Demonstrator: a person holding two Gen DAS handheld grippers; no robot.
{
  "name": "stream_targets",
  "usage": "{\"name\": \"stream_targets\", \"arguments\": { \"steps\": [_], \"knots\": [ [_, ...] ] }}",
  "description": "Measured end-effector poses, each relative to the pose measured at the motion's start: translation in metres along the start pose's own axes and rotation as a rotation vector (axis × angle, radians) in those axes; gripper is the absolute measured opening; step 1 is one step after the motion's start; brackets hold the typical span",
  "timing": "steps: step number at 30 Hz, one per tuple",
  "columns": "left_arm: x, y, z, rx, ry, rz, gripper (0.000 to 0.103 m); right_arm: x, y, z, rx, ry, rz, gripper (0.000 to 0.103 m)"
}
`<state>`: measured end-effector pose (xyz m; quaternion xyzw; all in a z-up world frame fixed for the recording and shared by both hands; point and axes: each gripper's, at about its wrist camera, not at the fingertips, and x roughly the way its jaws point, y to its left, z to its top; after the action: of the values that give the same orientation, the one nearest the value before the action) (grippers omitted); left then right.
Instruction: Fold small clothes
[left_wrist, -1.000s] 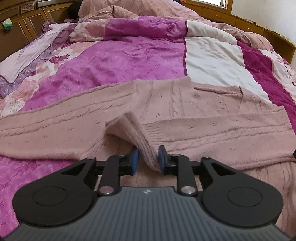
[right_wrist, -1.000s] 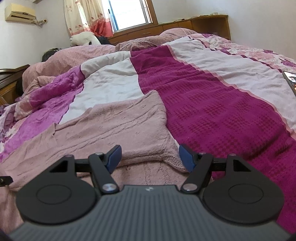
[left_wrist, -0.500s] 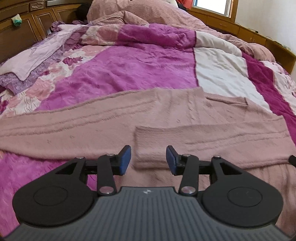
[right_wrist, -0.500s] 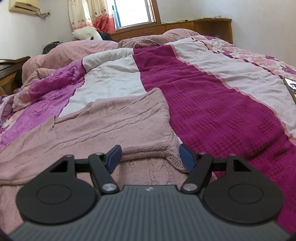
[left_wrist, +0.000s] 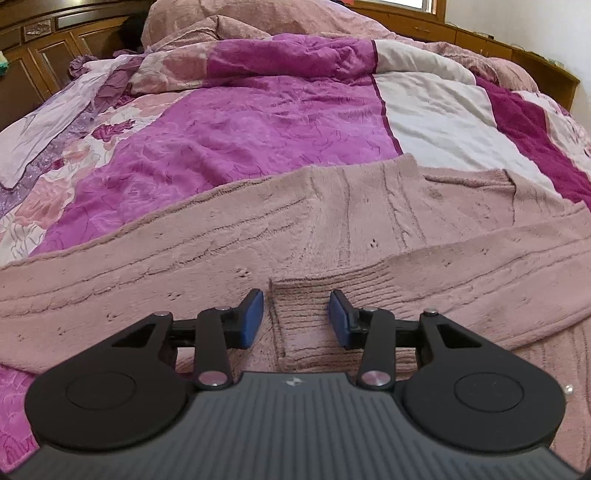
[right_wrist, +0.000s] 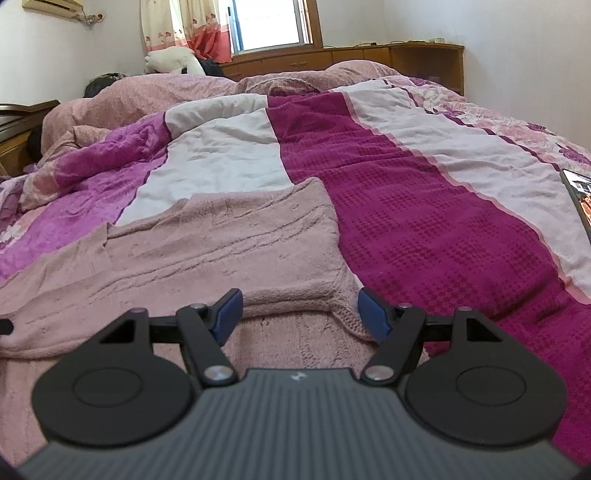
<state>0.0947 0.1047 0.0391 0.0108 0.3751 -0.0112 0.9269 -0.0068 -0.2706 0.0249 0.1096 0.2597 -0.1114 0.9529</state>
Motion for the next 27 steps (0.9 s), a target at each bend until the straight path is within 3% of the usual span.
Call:
{"name": "stream_targets", "arguments": {
  "steps": [3,6,7,15,18,23,27],
  "knots": [
    [0.005,0.001,0.001,0.009,-0.012,-0.029,0.047,-0.001,0.004,0.001,-0.004,-0.007,-0.003,0.072],
    [0.004,0.004,-0.001,-0.010,-0.051,-0.059,0.022,0.000,0.008,0.000,-0.023,-0.004,-0.007,0.072],
    [0.002,0.003,-0.001,-0.014,-0.059,-0.073,0.020,0.000,0.008,-0.001,-0.027,-0.003,-0.009,0.072],
    [0.009,-0.002,-0.006,0.017,-0.045,-0.066,0.022,-0.006,0.006,0.011,-0.020,-0.029,0.008,0.072],
    [0.014,0.002,-0.005,-0.012,-0.025,-0.075,0.028,-0.002,0.003,0.027,-0.037,-0.036,0.040,0.072],
    [0.018,0.016,-0.002,-0.108,-0.009,-0.126,0.028,0.031,-0.007,0.059,-0.093,-0.043,0.063,0.071],
    [0.016,0.010,-0.002,-0.085,-0.026,-0.114,0.027,0.078,-0.015,0.076,-0.117,0.005,0.051,0.071]
  ]
}}
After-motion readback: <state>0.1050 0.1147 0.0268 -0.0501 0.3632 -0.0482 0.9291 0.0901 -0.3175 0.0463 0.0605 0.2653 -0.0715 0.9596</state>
